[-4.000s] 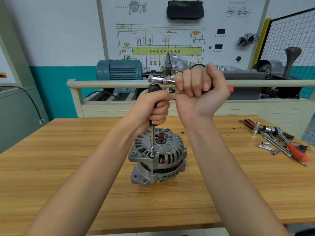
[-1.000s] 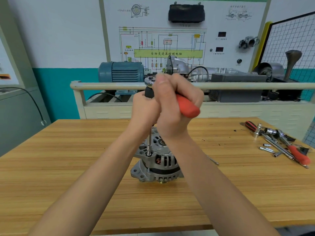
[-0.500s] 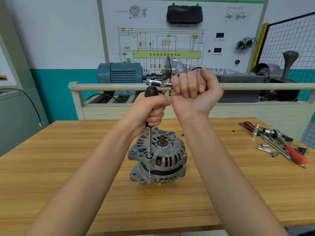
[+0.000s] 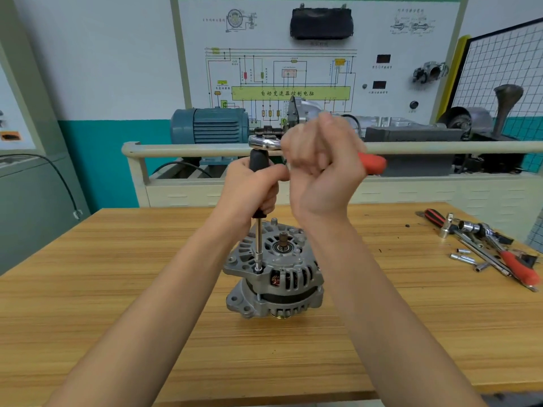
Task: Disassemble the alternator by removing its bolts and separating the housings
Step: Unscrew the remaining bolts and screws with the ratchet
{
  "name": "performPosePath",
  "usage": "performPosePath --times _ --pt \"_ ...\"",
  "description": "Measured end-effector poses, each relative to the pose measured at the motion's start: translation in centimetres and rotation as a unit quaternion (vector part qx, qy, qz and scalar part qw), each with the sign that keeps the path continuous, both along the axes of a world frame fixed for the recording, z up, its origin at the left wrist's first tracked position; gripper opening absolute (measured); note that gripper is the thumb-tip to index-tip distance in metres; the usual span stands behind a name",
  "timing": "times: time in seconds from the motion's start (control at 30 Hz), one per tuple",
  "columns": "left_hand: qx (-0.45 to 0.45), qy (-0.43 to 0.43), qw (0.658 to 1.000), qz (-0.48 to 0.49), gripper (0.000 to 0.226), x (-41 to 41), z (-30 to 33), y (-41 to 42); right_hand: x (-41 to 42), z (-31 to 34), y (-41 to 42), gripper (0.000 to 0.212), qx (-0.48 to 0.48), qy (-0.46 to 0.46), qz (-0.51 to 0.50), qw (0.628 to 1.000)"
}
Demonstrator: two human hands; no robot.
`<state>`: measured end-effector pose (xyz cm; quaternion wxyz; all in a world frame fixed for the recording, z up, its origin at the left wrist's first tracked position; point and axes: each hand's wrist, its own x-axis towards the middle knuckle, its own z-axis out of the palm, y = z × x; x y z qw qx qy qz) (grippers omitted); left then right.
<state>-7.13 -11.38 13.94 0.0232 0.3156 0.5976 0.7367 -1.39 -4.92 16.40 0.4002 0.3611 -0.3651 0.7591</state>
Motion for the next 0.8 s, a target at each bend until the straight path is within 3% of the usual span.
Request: performPosePath --times 0.13,0.23,0.4,0.5,0.6,0.7,0.8 --pt "0.008 -0.033 0.989 -0.141 0.035 -0.3 0.5 -0.8 -0.6 0.4 2.8 0.050 -0.145 -0.075 0.201 0.966" --pt "-0.047 -0.049 0.969 -0.238 0.037 -0.6 0.8 -1.1 -1.2 0.6 3.5 0.047 -0.202 -0.099 0.276 0.934" --pt "-0.051 -0.039 0.985 -0.161 0.054 -0.5 0.6 -0.7 -0.6 0.2 2.5 0.051 -0.129 -0.049 0.187 0.973" --pt "-0.020 -0.031 0.998 -0.059 0.043 0.0 0.3 -0.2 0.0 -0.5 0.3 0.047 -0.014 0.021 -0.009 1.000" --pt "-0.027 -0.012 0.998 0.052 0.021 0.6 0.2 0.3 0.2 -1.1 -2.0 0.034 0.038 0.070 -0.192 0.978" --pt "-0.010 0.014 0.995 0.098 0.022 0.9 0.2 0.5 0.2 -1.0 -2.3 0.035 0.034 0.063 -0.197 0.978" --pt "0.031 -0.020 0.995 0.090 0.038 0.5 0.0 0.4 -0.2 -0.2 -0.6 0.045 0.003 0.034 -0.055 0.998"
